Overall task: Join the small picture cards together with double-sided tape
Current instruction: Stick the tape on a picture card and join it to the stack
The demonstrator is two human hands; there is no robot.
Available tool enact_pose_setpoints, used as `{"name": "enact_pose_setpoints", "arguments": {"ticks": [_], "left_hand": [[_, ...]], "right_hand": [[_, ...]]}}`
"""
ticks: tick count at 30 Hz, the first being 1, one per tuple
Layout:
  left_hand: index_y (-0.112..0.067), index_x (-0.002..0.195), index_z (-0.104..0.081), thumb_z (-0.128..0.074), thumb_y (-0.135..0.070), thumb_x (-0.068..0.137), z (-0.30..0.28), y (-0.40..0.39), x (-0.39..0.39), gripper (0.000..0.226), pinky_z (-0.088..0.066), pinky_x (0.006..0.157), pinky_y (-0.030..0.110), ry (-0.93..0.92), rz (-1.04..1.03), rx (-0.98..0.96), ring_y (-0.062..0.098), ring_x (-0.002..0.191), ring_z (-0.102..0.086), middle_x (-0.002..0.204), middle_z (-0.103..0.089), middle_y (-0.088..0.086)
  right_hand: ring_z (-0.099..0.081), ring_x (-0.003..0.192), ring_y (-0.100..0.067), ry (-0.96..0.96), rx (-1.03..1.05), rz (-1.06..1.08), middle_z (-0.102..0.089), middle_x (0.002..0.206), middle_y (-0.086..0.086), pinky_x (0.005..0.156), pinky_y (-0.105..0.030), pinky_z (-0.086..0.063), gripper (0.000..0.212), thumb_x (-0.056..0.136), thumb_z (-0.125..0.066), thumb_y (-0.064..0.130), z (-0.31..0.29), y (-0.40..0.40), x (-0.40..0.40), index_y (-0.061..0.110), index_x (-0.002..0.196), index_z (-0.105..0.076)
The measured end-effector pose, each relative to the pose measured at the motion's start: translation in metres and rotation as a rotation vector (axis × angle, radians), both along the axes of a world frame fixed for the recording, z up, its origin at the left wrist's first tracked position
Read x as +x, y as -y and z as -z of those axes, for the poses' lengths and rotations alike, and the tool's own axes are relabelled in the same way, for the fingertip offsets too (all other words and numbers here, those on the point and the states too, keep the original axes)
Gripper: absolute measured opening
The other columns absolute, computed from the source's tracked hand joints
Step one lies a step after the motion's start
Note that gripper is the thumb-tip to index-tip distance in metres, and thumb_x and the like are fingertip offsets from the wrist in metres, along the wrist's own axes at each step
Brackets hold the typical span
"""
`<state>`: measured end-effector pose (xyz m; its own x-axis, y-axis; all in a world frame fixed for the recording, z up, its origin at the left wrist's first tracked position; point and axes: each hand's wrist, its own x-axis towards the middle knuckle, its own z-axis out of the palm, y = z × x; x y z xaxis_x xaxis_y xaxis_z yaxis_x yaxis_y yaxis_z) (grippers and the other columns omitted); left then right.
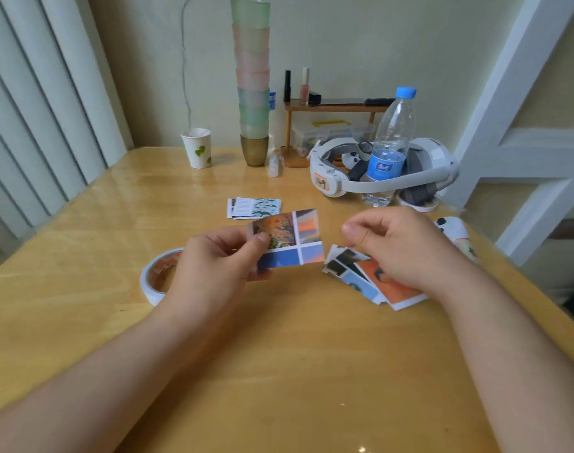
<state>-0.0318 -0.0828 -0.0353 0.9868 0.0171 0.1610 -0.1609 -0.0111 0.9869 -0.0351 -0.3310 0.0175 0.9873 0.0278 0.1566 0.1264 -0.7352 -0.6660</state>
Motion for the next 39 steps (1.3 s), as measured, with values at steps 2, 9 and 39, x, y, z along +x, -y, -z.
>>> {"name": "enact_pose_setpoints", "arguments": {"ticks": [2, 9, 39], "left_hand": [[-0.003, 0.091, -0.079, -0.069, -0.019, 0.1, 0.002, 0.001, 0.0, 0.021, -0.064, 0.086, 0.05, -0.022, 0.008, 0.005, 0.023, 0.08, -0.068, 0.101, -0.073, 0.031], [0.004, 0.097, -0.077, -0.068, -0.017, 0.101, 0.004, 0.008, -0.004, 0.023, -0.065, 0.087, 0.048, -0.103, 0.065, 0.011, 0.023, 0.08, -0.07, 0.105, -0.074, 0.028], [0.0, 0.093, -0.079, -0.062, -0.017, 0.105, 0.004, 0.007, 0.003, 0.027, -0.06, 0.097, 0.052, -0.224, 0.136, -0.188, 0.026, 0.088, -0.069, 0.115, -0.066, 0.038]], "right_hand": [[-0.065, 0.093, -0.003, -0.071, -0.17, 0.142, -0.069, 0.101, 0.017, 0.081, -0.033, -0.054, 0.022, 0.091, -0.069, 0.054, 0.001, 0.026, 0.008, 0.04, 0.107, -0.072], [-0.061, 0.1, -0.01, -0.392, -0.44, 0.132, -0.058, 0.115, 0.01, 0.084, -0.032, -0.053, 0.065, 0.071, -0.082, 0.064, 0.017, 0.049, 0.02, 0.043, 0.128, -0.058], [-0.043, 0.042, -0.009, -0.252, 0.668, -0.222, -0.061, 0.067, -0.009, 0.04, -0.016, -0.032, 0.017, 0.072, -0.081, 0.025, -0.011, 0.045, 0.008, 0.018, 0.081, -0.068]]}}
